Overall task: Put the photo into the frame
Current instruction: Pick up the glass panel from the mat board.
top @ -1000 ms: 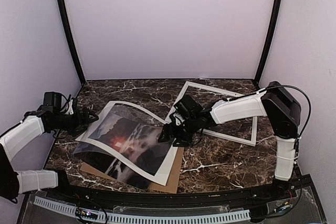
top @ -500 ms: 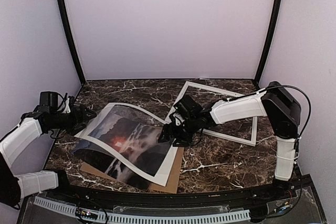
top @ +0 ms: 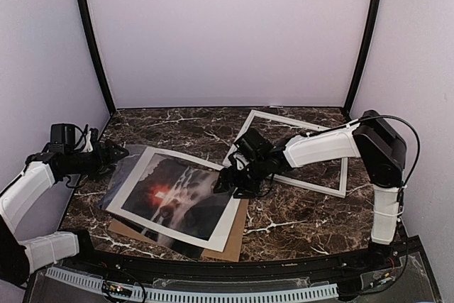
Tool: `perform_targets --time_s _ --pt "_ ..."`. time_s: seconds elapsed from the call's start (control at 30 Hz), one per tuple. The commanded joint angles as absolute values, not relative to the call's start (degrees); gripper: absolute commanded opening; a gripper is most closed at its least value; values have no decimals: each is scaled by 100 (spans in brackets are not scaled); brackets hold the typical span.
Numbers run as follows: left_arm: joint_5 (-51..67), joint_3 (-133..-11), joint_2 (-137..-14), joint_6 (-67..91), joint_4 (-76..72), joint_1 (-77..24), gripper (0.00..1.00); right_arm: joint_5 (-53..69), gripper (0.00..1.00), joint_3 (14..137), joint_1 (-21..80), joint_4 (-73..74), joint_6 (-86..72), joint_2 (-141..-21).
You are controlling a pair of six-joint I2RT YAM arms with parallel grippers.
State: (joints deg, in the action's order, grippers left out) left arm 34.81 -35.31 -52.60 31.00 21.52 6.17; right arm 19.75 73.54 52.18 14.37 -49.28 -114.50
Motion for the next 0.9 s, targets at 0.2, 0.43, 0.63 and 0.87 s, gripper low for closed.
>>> perform_targets --time_s 0.2,0.43,0.63,0.87 --pt "3868 -3393 -5132 3163 2217 602 94 1538 79 7176 5298 2030 -4769 -12077" --pt "3784 -3359 -5415 3109 2236 600 88 1552 79 7227 5300 2038 -4746 -12071" --pt "3668 -3536 -6007 2832 2697 593 80 1591 79 7233 5297 2005 -4744 -12070" --pt "3599 -3637 -6372 2669 2831 557 57 1646 79 7249 5296 1980 -4721 -12080"
